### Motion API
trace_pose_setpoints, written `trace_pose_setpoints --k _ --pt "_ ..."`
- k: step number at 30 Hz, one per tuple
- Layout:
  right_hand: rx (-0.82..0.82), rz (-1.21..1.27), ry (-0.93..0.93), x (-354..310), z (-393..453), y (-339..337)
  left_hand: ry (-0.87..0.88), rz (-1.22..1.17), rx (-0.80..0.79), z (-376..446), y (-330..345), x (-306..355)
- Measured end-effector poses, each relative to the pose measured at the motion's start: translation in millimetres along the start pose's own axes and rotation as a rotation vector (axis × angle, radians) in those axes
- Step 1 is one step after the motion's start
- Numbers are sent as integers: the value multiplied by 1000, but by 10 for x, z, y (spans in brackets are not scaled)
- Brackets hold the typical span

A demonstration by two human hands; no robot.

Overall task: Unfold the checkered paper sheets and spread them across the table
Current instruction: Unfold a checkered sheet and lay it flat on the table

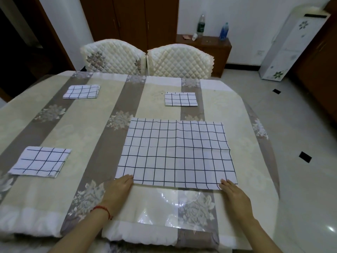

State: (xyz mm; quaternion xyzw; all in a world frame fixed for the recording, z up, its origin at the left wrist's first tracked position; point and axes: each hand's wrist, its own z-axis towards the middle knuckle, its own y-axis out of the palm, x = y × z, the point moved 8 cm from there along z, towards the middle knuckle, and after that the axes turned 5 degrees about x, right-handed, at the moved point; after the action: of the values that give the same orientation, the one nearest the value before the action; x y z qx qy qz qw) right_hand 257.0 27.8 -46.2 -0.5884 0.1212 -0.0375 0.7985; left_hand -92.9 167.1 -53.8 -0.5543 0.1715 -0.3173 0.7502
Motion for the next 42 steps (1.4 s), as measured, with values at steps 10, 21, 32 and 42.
trace_pose_setpoints --k 10,21,32,42 --pt "-4 50 29 13 -380 -10 -78 -2 -72 -357 -58 104" --pt "-9 74 25 -25 -607 -99 -70 -30 -191 -398 -43 152" --pt "62 224 107 -212 64 -187 -54 -169 23 232 -86 613" --pt "-259 177 -5 -965 1029 639 -232 -108 -294 1220 750 1026"
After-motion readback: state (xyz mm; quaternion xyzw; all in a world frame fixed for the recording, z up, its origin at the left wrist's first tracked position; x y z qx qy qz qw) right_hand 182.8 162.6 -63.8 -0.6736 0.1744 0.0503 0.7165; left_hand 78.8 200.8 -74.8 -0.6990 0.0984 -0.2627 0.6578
